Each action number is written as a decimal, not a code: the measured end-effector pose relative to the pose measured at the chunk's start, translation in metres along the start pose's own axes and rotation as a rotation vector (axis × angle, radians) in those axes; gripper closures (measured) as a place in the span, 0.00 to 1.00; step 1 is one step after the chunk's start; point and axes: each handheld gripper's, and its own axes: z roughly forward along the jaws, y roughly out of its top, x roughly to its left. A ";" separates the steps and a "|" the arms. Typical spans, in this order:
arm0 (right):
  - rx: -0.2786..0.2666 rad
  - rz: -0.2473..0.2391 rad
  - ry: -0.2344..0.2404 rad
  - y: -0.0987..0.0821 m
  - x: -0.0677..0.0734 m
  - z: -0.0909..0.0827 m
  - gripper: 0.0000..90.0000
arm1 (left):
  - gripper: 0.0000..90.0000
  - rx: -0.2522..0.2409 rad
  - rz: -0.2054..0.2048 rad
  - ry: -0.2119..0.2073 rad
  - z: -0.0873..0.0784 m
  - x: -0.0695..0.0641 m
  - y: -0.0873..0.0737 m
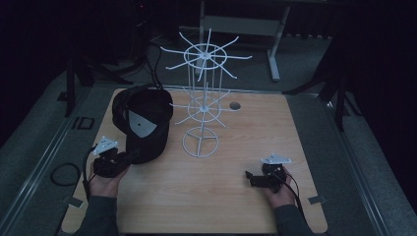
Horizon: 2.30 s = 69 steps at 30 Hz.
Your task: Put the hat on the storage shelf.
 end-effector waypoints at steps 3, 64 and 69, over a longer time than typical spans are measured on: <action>0.000 0.000 0.000 0.000 0.000 0.000 0.15 | 0.96 -0.008 0.000 0.007 -0.002 0.000 0.002; -0.001 0.001 0.000 0.000 0.000 0.000 0.15 | 0.96 -0.164 0.120 0.069 -0.028 -0.027 0.039; -0.002 0.000 0.000 0.000 0.000 0.000 0.15 | 0.96 -0.180 0.135 0.071 -0.030 -0.030 0.042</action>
